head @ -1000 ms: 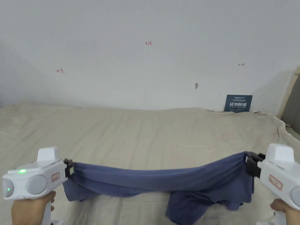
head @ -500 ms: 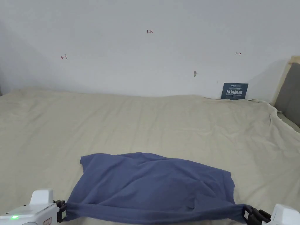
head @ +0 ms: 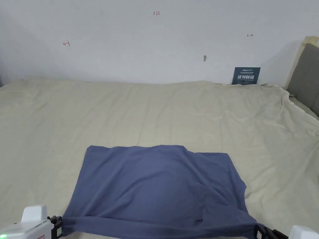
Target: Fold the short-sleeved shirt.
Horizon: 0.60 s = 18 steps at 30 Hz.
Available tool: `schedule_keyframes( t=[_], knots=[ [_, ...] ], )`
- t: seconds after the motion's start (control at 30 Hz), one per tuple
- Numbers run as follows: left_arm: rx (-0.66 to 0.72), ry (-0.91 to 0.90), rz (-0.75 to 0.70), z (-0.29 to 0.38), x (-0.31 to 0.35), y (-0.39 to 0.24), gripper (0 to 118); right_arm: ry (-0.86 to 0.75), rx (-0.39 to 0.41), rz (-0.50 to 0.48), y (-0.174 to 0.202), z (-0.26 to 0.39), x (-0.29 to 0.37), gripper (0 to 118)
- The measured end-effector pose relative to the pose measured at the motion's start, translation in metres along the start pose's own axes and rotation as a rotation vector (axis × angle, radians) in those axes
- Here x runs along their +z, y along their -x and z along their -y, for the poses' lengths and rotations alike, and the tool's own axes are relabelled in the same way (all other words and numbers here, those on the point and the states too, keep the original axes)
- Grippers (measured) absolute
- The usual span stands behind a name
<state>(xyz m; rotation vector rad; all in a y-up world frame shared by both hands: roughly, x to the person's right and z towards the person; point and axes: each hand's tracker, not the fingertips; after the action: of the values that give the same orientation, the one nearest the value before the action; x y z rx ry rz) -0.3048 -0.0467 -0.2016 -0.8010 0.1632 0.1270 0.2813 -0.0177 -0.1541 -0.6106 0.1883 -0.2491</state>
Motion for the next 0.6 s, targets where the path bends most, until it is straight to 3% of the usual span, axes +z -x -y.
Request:
schedule_keyframes(
  t=[0.13,0.4,0.6],
  knots=[
    [0.010,0.023,-0.008,0.015,-0.011,0.000,4,0.075,0.009,0.048,-0.006,0.020,-0.020,4],
    [0.012,0.111,-0.041,0.041,-0.035,-0.003,4,0.219,-0.085,0.137,-0.029,0.060,-0.059,4],
    [0.050,0.135,-0.051,0.041,-0.035,-0.005,11,0.272,-0.072,0.165,-0.028,0.068,-0.066,5]
  ],
)
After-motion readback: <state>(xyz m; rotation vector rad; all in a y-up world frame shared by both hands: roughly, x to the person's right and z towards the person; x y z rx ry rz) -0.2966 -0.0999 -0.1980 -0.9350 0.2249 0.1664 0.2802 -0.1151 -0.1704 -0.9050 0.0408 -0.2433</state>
